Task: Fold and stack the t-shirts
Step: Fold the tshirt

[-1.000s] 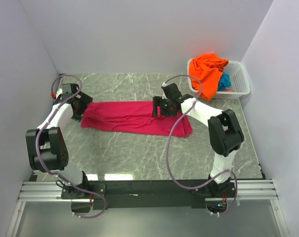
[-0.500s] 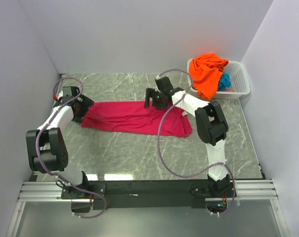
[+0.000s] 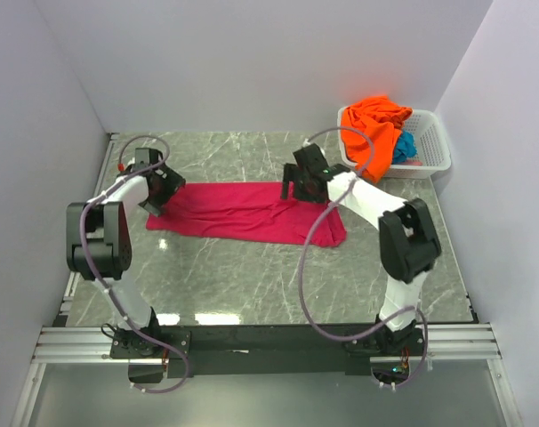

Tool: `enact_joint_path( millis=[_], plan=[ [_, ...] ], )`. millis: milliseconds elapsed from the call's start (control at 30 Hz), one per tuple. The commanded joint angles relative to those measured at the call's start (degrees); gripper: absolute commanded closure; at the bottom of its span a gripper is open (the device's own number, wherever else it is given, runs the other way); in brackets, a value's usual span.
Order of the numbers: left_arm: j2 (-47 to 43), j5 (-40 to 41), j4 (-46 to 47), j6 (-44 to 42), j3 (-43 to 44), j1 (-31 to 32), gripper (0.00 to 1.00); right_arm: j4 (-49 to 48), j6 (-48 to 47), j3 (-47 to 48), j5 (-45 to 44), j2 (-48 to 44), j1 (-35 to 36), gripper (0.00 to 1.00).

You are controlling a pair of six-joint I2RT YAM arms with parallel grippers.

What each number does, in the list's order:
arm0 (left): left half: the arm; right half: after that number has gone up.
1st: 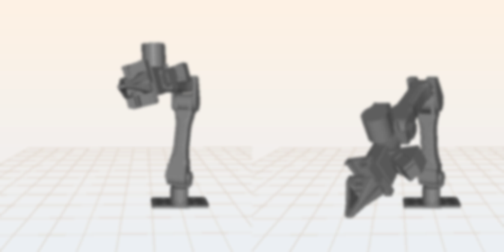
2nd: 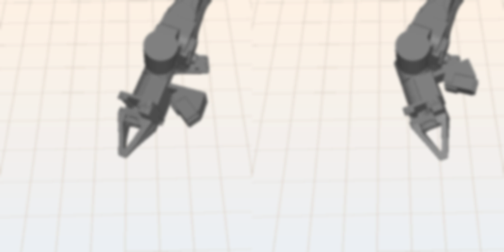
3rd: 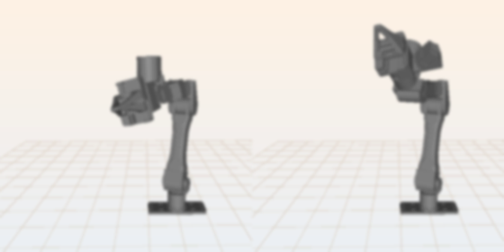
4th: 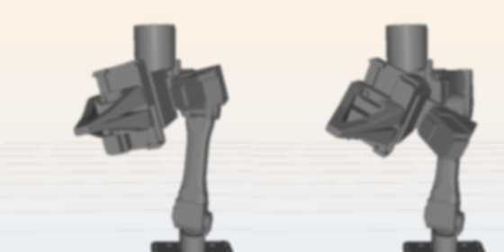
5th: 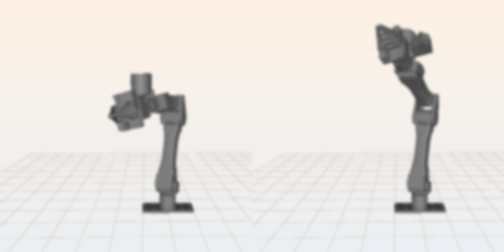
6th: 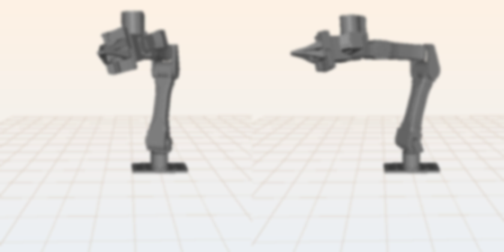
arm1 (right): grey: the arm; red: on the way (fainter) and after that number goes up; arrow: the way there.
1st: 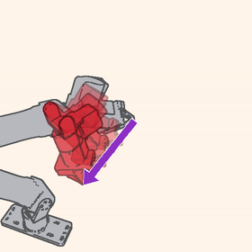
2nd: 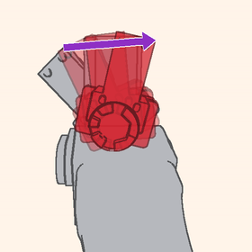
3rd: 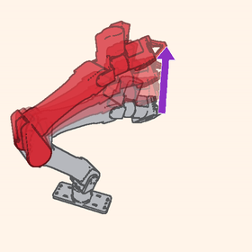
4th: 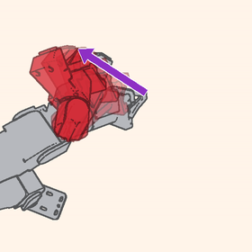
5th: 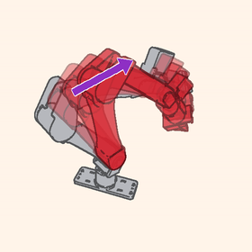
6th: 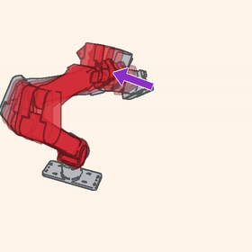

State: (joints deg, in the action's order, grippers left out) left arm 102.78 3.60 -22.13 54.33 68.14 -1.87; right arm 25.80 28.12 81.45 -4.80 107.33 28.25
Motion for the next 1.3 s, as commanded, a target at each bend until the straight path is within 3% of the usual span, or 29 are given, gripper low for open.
enact_joint_path(
  millis=[0,300,433,667,1033,1200,1267],
  plan=[
    [3.1,4.6,-0.1,0.6,6.4,-0.3,0.00,-0.6,1.0,-6.7,-3.6,-10.4,0.2,0.12],
    [11.7,8.7,-8.3,0.5,24.0,-0.4,0.01,-0.6,0.2,-22.6,-4.2,-24.0,0.8,0.12],
    [12.0,6.3,-7.3,0.5,23.4,0.5,0.01,-1.7,1.0,-25.2,-2.3,-25.9,0.8,0.12],
    [12.4,5.2,-5.6,-1.9,17.7,3.7,0.00,-2.3,2.2,-22.4,-0.4,-18.7,0.8,0.12],
    [6.2,1.8,-4.6,-3.4,-3.5,4.9,0.01,0.3,-1.3,-8.9,4.6,2.3,-4.2,0.11],
    [-8.0,-5.6,-2.4,0.8,-25.9,9.4,0.00,4.5,-11.0,2.2,7.1,11.6,-5.1,0.11],
    [-15.0,-7.8,-5.4,4.0,-32.2,16.3,0.01,8.7,-12.6,9.7,6.1,16.8,-5.0,0.12]
  ],
)
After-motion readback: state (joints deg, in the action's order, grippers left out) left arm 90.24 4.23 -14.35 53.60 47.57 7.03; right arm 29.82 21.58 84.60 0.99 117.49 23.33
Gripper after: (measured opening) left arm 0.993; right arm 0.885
